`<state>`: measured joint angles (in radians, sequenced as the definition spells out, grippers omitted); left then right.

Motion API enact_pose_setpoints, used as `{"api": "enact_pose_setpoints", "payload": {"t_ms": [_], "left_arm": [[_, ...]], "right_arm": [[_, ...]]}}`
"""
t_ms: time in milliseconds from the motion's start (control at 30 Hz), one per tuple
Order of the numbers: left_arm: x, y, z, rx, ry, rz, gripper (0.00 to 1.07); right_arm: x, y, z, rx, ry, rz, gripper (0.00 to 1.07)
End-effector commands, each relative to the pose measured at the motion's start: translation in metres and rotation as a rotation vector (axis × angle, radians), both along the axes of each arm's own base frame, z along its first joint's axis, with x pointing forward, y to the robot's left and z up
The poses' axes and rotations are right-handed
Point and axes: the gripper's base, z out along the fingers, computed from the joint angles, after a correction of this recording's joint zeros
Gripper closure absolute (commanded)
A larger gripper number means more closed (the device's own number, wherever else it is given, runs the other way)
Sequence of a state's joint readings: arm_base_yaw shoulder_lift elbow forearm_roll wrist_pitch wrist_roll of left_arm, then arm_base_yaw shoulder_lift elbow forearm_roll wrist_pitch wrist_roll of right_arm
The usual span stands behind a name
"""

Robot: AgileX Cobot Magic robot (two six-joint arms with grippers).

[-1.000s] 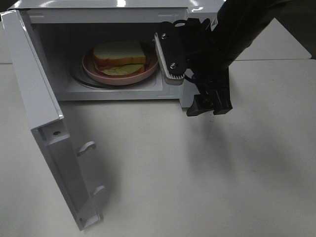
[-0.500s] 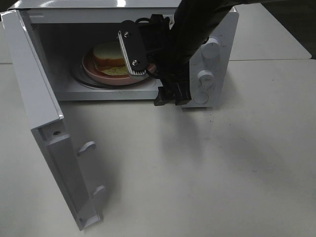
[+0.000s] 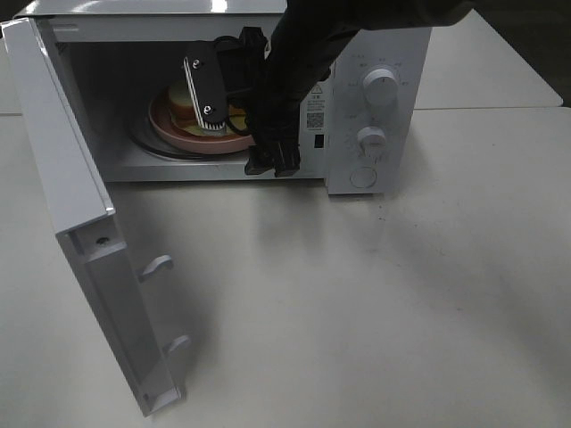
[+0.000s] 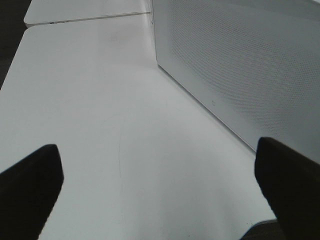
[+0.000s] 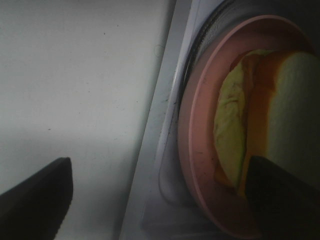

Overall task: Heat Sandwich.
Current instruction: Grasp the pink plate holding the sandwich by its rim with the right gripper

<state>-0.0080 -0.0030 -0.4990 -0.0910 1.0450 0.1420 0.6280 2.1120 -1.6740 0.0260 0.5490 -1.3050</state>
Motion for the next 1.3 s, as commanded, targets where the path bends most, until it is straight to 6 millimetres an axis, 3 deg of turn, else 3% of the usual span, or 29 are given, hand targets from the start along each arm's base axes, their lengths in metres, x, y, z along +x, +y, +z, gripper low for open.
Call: {"api": "enact_pose_setpoints", "payload": {"t_ms": [33,500,900,967,1000,1067,1100,1133,1167,1233,1300], "left_arm": [[-0.003,0.000,0.000,-0.005,-0.030,0.002,0.03],[-0.003,0.000,0.000,-0.005,-0.030,0.002,0.03],[-0.003,0.000,0.000,-0.005,-0.030,0.002,0.03],[-0.003,0.000,0.000,-0.005,-0.030,0.002,0.03],[-0.003,0.000,0.000,-0.005,-0.030,0.002,0.03],[-0.003,0.000,0.000,-0.005,-0.030,0.002,0.03],[-0.003,0.000,0.000,-0.005,-0.030,0.002,0.03],[-0.003,0.000,0.000,-0.005,-0.030,0.002,0.03],[-0.003,0.000,0.000,-0.005,-0.030,0.002,0.03],[-0.003,0.000,0.000,-0.005,-0.030,0.002,0.03],[-0.003,0.000,0.000,-0.005,-0.030,0.002,0.03]], "right_arm": [[0.006,0.007,-0.005,0.005,-0.003,0.002,0.19],[0.040,0.029,-0.059,0.008,0.034,-0.041,0.20],[0.051,0.029,-0.069,0.004,0.044,-0.074,0.25],[0.051,0.029,-0.069,0.010,0.061,-0.100,0.37],[0.051,0.029,-0.069,0.010,0.061,-0.100,0.37],[0.050,0.028,-0.070,0.005,0.071,-0.105,0.52],[0.049,0.028,-0.070,0.000,0.078,-0.105,0.69],[0.049,0.027,-0.070,-0.004,0.082,-0.105,0.80],[0.049,0.027,-0.070,-0.004,0.082,-0.105,0.80],[0.047,0.026,-0.070,-0.019,0.102,-0.107,1.07],[0.047,0.026,-0.069,-0.022,0.106,-0.106,1.07]]}}
